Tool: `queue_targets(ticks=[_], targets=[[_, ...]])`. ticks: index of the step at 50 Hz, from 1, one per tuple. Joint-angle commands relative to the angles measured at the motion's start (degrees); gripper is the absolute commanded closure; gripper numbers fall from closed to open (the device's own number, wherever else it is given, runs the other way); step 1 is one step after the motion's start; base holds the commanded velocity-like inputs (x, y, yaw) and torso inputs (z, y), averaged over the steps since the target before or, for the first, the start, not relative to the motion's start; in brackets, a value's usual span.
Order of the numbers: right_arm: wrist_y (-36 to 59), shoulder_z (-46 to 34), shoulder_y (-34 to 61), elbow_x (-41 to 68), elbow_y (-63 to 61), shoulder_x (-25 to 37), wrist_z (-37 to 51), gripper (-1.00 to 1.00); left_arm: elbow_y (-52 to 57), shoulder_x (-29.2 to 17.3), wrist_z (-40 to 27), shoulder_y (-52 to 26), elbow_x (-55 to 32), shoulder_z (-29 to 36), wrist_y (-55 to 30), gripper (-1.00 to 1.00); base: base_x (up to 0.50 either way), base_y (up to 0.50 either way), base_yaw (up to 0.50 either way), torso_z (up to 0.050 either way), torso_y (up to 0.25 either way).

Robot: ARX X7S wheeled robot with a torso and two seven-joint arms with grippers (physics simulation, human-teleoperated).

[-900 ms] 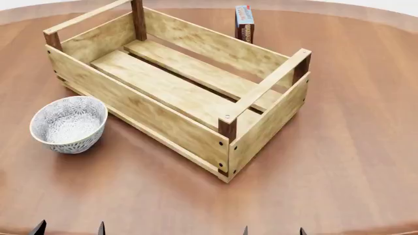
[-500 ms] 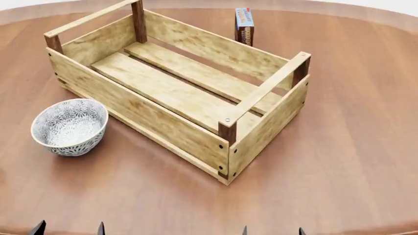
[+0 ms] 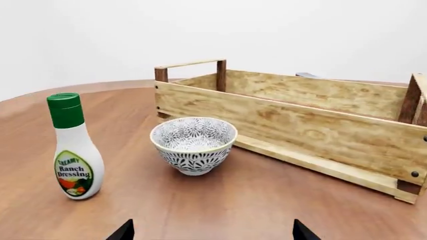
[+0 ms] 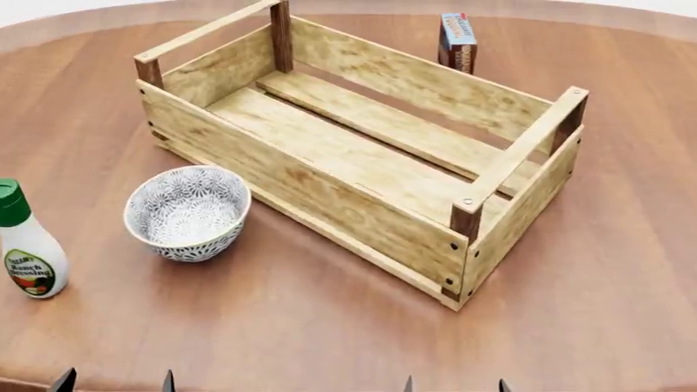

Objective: Pick up the salad dressing and put it in the tray.

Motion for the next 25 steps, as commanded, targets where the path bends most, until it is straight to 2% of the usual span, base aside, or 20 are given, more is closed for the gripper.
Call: queue_targets(ticks=[1, 17, 25], targets=[[-0.46, -1.06, -0.07, 0.61, -0.03, 0.78, 0.89, -1.00, -0.04, -0.78, -0.95, -0.06, -0.77, 0.86, 0.02, -1.00, 0.00, 0.50, 0.00, 0.000, 0.000], [-0.47, -2.20, 0.12, 1.39, -0.07, 1.72, 2.20, -1.00, -0.13, -1.78, -2.07, -0.22, -1.81, 2.05, 0.22, -1.00, 0.00, 0.50, 0.00, 0.000, 0.000], [2.05, -3.48, 0.73, 0.00, -1.34, 2.53, 3.28, -1.00, -0.02, -2.21, -3.28, -0.82, -0.94, 3.05, -1.27, -1.00, 0.00, 0.00, 0.00, 0.000, 0.000]])
